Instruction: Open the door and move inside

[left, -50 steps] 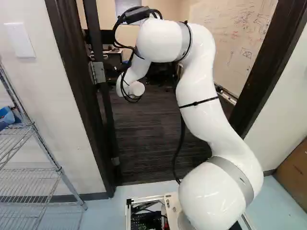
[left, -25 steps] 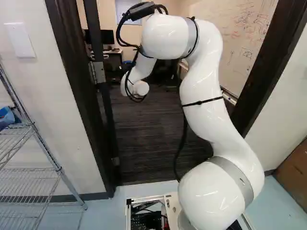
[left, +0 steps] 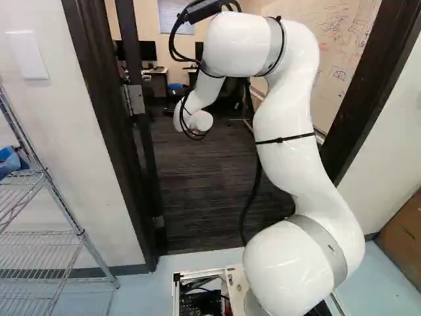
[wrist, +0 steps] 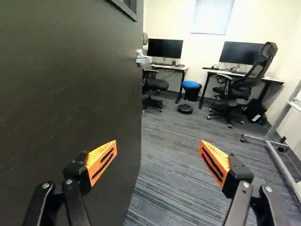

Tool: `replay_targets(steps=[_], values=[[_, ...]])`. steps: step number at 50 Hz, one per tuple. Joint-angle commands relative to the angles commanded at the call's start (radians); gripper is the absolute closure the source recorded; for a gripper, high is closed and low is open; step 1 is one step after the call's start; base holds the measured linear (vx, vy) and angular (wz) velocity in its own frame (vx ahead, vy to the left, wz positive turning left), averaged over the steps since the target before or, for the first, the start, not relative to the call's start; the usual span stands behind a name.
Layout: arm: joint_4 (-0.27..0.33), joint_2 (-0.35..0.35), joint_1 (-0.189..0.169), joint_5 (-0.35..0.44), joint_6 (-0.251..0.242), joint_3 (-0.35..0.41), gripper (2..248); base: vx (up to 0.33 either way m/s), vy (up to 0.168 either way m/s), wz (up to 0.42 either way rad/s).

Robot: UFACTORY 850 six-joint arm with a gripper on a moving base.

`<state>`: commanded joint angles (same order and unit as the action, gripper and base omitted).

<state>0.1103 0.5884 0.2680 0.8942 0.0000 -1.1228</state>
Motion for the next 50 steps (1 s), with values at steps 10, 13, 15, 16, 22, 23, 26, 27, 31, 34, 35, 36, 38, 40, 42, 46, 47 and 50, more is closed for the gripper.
replay_targets(steps=[10, 13, 15, 16, 22, 23, 26, 27, 31, 34, 35, 36, 38, 40, 42, 46, 47, 50], values=[[0.0, -0.016, -0.024, 0.0, 0.0, 0.021, 3, 0.0, 0.0, 0.0], [0.0, -0.02, -0.031, 0.0, 0.0, 0.027, 3, 0.0, 0.0, 0.0], [0.0, -0.023, -0.036, 0.0, 0.0, 0.031, 3, 0.0, 0.0, 0.0], [0.0, -0.025, -0.038, 0.0, 0.0, 0.033, 3, 0.0, 0.0, 0.0], [0.0, -0.034, -0.052, 0.0, 0.0, 0.045, 3, 0.0, 0.0, 0.0], [0.0, -0.035, -0.055, 0.0, 0.0, 0.046, 3, 0.0, 0.0, 0.0], [0.0, -0.039, -0.063, 0.0, 0.0, 0.052, 3, 0.0, 0.0, 0.0], [0.0, -0.04, -0.064, 0.0, 0.0, 0.054, 3, 0.0, 0.0, 0.0], [0.0, -0.046, -0.074, 0.0, 0.0, 0.061, 3, 0.0, 0.0, 0.0], [0.0, -0.05, -0.082, 0.0, 0.0, 0.066, 3, 0.0, 0.0, 0.0], [0.0, -0.051, -0.084, 0.0, 0.0, 0.067, 3, 0.0, 0.0, 0.0], [0.0, -0.052, -0.086, 0.0, 0.0, 0.069, 3, 0.0, 0.0, 0.0], [0.0, -0.055, -0.091, 0.0, 0.0, 0.073, 3, 0.0, 0.0, 0.0], [0.0, -0.059, -0.096, 0.0, 0.0, 0.078, 3, 0.0, 0.0, 0.0], [0.0, -0.064, -0.101, 0.0, 0.0, 0.084, 3, 0.0, 0.0, 0.0], [0.0, -0.073, -0.11, 0.0, 0.0, 0.097, 3, 0.0, 0.0, 0.0], [0.0, -0.077, -0.113, 0.0, 0.0, 0.101, 3, 0.0, 0.0, 0.0], [0.0, -0.084, -0.12, 0.0, 0.0, 0.111, 3, 0.0, 0.0, 0.0]])
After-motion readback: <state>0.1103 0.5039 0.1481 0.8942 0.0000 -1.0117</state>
